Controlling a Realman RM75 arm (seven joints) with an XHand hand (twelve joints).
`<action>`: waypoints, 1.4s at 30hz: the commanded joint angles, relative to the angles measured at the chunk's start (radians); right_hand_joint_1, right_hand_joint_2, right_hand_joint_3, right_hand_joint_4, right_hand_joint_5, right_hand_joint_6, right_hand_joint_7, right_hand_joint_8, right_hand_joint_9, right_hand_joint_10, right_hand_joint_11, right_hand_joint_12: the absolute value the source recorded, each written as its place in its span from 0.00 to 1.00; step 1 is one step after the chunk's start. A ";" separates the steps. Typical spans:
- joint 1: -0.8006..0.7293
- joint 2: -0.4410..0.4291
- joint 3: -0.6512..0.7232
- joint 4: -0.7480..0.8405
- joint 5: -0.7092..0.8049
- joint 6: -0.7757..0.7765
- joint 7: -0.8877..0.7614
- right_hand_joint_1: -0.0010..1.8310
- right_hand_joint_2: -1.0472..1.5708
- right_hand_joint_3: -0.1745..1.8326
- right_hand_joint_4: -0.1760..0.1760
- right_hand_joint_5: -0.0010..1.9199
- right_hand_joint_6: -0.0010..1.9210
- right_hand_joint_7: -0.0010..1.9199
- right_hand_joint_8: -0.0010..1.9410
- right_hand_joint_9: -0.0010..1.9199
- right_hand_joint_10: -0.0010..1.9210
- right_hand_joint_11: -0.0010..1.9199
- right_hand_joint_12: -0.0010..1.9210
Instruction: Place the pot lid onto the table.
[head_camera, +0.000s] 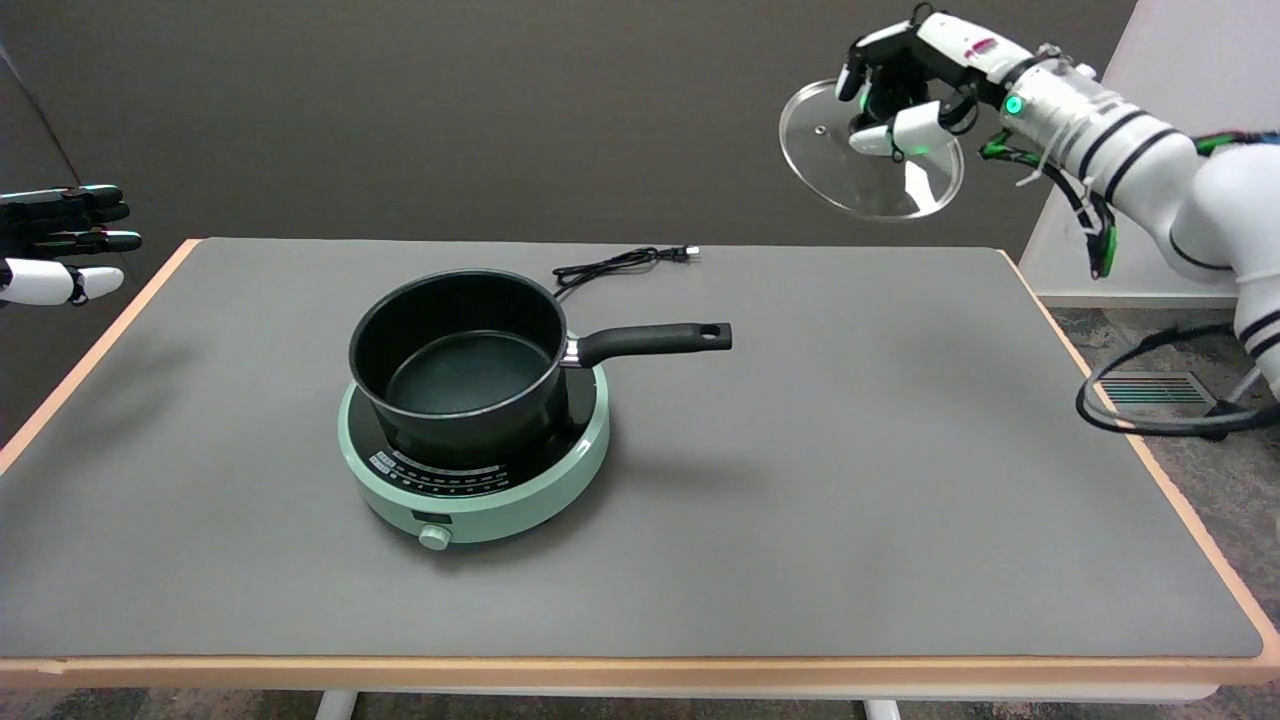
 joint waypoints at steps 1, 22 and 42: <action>-0.230 -0.040 0.201 0.032 0.070 0.029 0.033 0.74 0.76 0.28 1.00 0.37 0.49 0.48 0.62 0.44 0.71 0.38 0.95; -0.170 -0.049 -0.059 -0.099 -0.074 0.158 0.026 0.74 0.76 0.28 1.00 0.37 0.49 0.48 0.61 0.44 0.71 0.38 0.95; 0.028 -0.197 -0.293 -0.342 -0.181 0.200 0.026 0.74 0.76 0.29 1.00 0.37 0.49 0.48 0.61 0.45 0.71 0.38 0.95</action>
